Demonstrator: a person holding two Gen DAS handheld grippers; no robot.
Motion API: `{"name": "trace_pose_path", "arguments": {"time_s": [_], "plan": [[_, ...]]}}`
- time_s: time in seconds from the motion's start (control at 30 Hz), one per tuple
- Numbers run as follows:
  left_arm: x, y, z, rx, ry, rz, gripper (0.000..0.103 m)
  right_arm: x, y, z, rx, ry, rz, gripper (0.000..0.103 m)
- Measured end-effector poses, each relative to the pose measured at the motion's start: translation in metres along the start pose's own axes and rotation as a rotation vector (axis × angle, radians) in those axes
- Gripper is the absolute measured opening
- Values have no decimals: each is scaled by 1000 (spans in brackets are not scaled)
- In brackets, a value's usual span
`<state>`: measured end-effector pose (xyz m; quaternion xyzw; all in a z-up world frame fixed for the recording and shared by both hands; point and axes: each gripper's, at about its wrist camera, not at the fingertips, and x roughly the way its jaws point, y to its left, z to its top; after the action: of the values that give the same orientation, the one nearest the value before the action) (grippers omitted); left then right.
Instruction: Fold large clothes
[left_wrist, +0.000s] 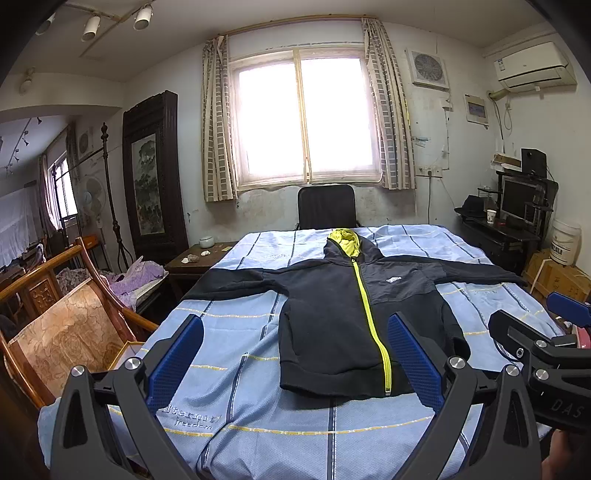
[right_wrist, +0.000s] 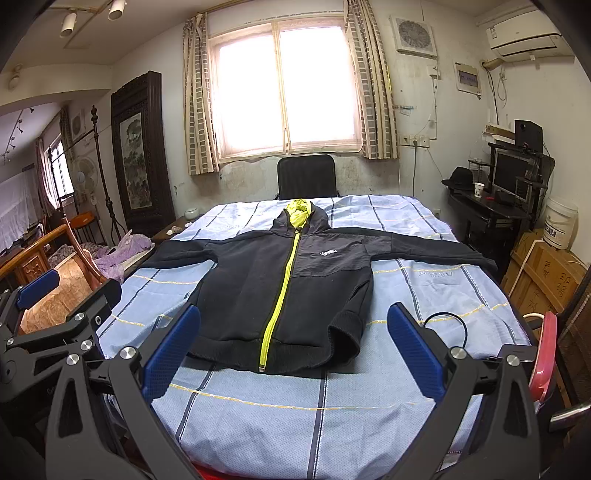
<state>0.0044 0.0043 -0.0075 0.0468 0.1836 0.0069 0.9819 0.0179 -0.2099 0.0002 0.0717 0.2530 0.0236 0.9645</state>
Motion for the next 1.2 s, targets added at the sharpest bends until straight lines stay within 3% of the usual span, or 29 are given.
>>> {"name": "trace_pose_path", "arguments": {"time_s": [1.2], "plan": [[2, 2, -1, -3, 7, -1, 100, -3, 5, -2, 5, 8, 6, 99]]}}
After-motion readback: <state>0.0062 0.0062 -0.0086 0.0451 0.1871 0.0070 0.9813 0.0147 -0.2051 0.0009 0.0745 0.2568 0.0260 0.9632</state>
